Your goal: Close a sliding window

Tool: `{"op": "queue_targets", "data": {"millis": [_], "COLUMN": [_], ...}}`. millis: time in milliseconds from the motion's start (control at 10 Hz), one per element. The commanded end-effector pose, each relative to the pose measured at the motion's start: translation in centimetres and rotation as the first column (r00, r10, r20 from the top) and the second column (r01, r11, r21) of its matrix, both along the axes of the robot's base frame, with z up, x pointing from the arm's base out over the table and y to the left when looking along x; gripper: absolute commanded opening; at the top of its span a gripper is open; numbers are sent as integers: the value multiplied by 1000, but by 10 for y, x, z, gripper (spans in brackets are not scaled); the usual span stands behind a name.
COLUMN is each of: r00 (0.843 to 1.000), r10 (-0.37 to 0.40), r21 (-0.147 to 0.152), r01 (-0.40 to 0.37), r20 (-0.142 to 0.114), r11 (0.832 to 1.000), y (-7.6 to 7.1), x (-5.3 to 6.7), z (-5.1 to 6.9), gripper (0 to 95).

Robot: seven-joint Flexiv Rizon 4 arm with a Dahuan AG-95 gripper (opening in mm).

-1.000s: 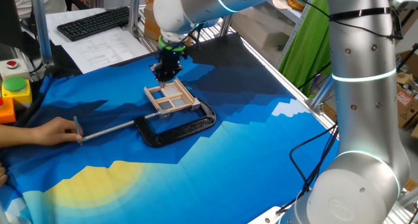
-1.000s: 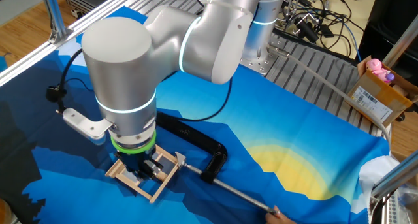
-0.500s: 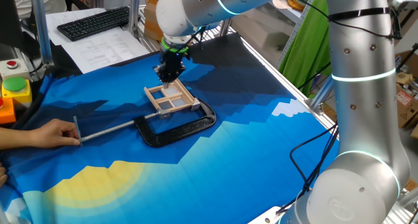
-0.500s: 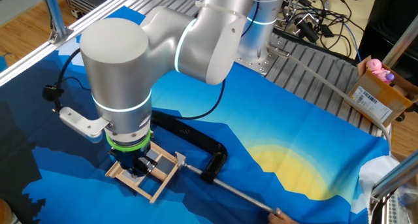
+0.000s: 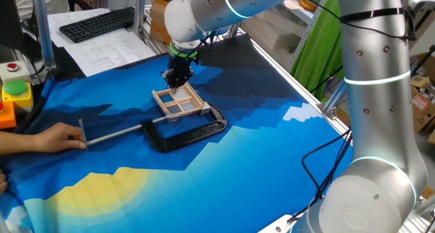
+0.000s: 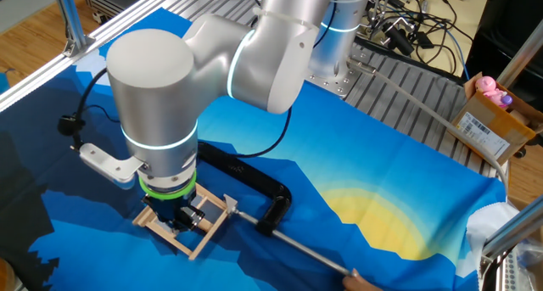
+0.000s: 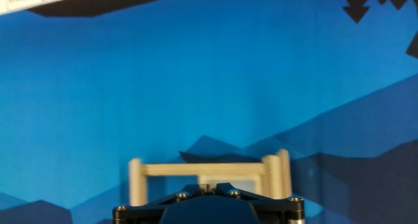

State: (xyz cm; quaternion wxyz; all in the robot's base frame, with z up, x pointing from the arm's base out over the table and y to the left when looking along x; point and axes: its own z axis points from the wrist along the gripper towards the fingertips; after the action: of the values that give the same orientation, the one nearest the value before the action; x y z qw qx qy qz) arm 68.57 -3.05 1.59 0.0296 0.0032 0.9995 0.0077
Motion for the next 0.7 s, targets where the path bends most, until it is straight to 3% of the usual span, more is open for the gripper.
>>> {"op": "queue_targets", "data": {"millis": [100, 400, 700], "r00": [1000, 999, 999], "r10": [5, 33, 34], "r21": [-22, -18, -15], "r01": [-5, -33, -34], "r20": [-4, -3, -5], "r11": [1000, 999, 999], "y": [-3, -23, -24], "x": [-2, -6, -6], "z": [4, 1, -2], "gripper": [0, 0, 0]}}
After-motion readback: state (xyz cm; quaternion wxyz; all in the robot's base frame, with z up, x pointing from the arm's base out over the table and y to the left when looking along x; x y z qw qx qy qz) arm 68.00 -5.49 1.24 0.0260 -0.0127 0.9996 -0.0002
